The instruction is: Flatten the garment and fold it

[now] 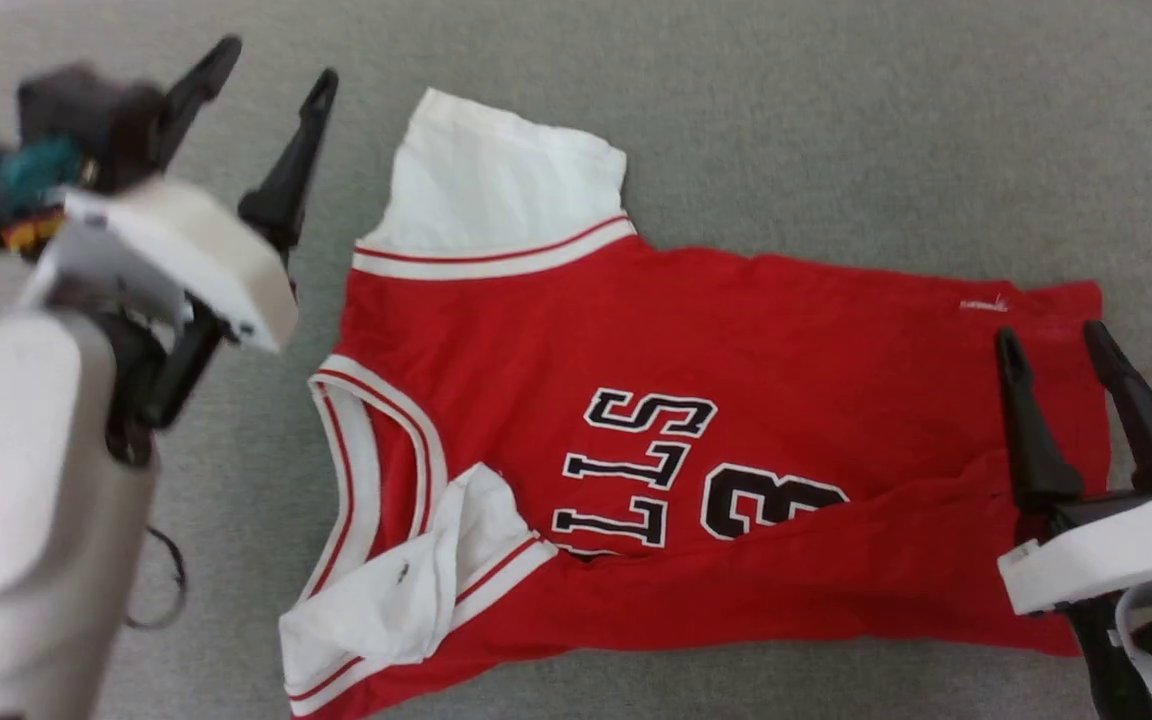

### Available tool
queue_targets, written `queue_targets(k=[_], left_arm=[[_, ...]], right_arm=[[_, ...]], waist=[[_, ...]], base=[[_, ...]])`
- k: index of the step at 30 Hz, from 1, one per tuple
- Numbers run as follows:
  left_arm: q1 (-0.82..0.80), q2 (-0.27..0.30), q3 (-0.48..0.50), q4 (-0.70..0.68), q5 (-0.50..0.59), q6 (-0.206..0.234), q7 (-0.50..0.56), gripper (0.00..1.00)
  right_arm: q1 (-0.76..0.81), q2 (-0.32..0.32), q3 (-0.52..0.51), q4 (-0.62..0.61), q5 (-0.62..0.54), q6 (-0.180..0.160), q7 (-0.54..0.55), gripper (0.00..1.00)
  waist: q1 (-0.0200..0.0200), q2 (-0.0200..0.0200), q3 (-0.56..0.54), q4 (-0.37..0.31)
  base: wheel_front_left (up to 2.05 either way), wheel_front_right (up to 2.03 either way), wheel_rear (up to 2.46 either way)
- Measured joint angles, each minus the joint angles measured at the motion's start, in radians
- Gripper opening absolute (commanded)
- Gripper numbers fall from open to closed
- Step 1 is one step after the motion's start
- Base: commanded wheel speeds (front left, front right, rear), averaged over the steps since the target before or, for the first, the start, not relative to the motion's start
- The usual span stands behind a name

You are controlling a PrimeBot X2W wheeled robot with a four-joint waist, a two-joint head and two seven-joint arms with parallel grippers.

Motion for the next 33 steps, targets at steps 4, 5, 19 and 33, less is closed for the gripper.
queue_targets(k=[4,5,19,33], left_arm=[[-0.132,0.061,-0.081,0.087,-0.032,-0.015,0.090,1.00],[-0.157,0.075,-0.102,0.106,-0.044,-0.016,0.110,1.00],[-0.371,0.180,-0.313,0.298,-0.270,-0.016,0.243,1.00],[-0.446,0.212,-0.405,0.352,-0.382,-0.016,0.292,0.00]], right_arm=[[-0.021,0.000,0.016,0.022,0.000,0.000,-0.015,1.00],[-0.025,0.000,0.018,0.027,0.000,0.000,-0.017,1.00],[-0.045,0.000,0.018,0.044,0.001,0.000,-0.027,1.00],[-0.045,0.000,0.007,0.033,0.000,0.000,-0.019,1.00]], waist=[[0.0000,0.0000,0.050,-0.018],[0.0001,0.0000,0.062,-0.024],[-0.0001,0.0000,0.179,-0.091],[-0.0003,0.0000,0.235,-0.127]], base=[[0.00,0.00,0.00],[0.00,0.00,0.00],[0.00,0.00,0.00],[0.00,0.00,0.00]])
